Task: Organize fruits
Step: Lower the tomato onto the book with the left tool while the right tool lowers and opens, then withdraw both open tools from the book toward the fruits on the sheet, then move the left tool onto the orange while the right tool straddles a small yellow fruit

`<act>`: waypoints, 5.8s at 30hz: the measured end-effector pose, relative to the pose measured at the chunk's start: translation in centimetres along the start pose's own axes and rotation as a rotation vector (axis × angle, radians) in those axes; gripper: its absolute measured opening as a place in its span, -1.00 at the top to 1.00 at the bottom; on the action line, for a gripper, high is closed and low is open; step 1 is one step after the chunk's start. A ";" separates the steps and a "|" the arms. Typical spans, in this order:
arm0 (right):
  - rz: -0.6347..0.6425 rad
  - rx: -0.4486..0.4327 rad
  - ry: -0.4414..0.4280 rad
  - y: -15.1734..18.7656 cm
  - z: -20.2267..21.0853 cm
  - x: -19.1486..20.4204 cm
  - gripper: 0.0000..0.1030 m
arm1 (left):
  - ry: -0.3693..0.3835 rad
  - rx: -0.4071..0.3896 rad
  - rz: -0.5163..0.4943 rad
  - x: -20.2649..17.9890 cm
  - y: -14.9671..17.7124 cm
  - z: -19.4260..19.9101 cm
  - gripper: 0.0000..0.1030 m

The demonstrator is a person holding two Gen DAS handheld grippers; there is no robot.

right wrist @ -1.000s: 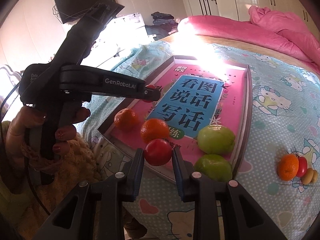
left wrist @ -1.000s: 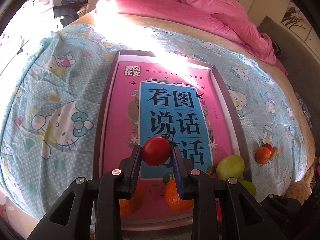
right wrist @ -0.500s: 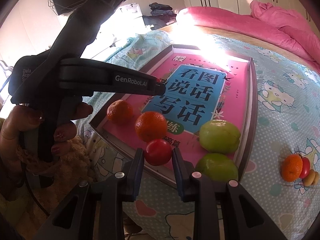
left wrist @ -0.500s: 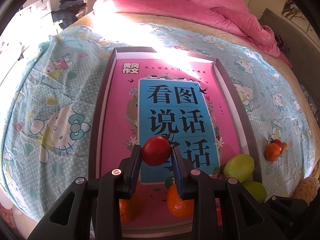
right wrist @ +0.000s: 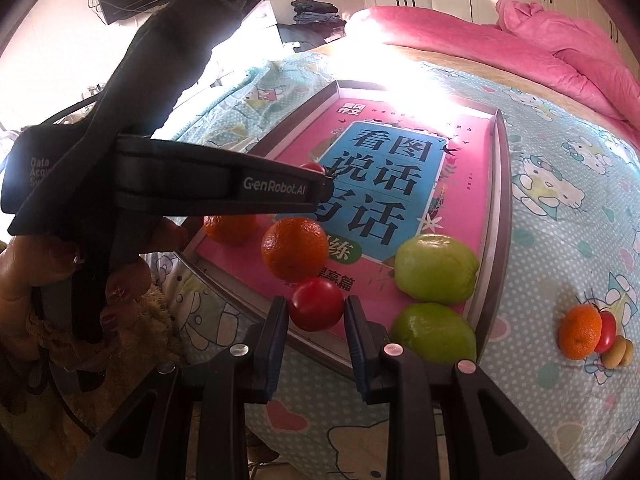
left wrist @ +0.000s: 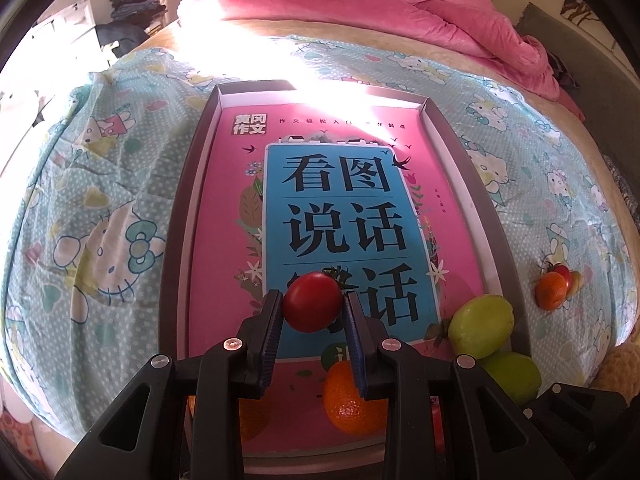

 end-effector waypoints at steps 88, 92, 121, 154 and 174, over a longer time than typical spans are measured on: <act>-0.155 -0.179 0.001 0.6 7.6 -5.7 -0.09 | 0.120 -0.125 0.050 -0.6 -0.6 4.2 -0.29; -0.173 -0.190 0.020 1.0 8.4 -6.8 -0.09 | 0.138 -0.140 0.031 -1.5 -0.6 4.8 -0.38; -0.307 -0.255 0.130 2.6 13.1 -13.9 -0.23 | 0.172 -0.151 0.024 -4.3 0.6 6.1 -0.45; -0.509 -0.251 0.265 6.1 15.9 -21.6 -0.23 | 0.237 -0.112 -0.112 -11.2 2.8 6.3 -0.45; -0.445 -0.100 0.210 6.8 10.4 -21.1 0.36 | 0.293 -0.036 -0.237 -18.1 2.9 3.8 -0.45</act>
Point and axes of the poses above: each gripper's, at about its wrist camera, not at the fingertips, and z roughly against the way its jaws point, x to its left, y to its underside, the point moved 6 cm from there along -z, roughly the way its jaws point, and after that the axes turned 1 degree about -y, right-handed, at the moved point
